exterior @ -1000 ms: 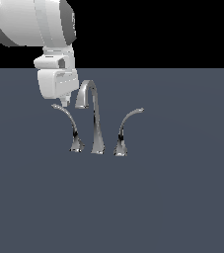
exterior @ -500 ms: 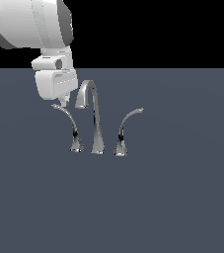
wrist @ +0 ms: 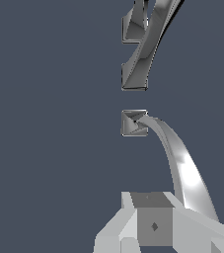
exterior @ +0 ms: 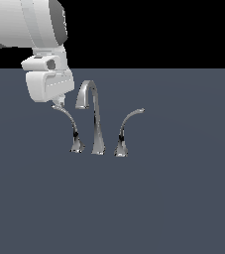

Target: Turn on the faucet by rotating a designated handle.

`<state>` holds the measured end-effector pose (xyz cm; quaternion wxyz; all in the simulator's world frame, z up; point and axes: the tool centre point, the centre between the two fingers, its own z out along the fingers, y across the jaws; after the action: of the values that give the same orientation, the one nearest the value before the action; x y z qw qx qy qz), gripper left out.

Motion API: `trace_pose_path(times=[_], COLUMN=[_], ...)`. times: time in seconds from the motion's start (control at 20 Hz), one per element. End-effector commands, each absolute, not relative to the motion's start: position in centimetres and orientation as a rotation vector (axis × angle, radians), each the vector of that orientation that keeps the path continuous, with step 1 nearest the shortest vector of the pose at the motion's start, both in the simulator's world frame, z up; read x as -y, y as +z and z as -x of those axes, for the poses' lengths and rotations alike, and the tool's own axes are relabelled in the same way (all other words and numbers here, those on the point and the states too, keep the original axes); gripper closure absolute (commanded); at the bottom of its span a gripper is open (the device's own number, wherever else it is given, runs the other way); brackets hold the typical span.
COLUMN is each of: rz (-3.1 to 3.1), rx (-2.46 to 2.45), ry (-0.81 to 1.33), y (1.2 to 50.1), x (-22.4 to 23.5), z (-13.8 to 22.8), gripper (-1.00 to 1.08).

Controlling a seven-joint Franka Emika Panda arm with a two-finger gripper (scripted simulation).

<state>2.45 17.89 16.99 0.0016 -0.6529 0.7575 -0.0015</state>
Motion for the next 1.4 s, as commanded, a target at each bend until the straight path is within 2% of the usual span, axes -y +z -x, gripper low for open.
trace_pose_path(times=[0.0,0.2,1.25,1.35], rz=[2.058,2.046,2.057,2.061], rx=[-2.374,-2.381,-2.375,-2.369], ry=[0.001,-0.020,-0.001,-0.008], y=[17.0,17.0,17.0,16.9], x=[-18.6,-18.2,-18.0,-18.2], z=[-1.4,-1.6,3.8,3.5], gripper=[1.08,1.08,1.08,1.08])
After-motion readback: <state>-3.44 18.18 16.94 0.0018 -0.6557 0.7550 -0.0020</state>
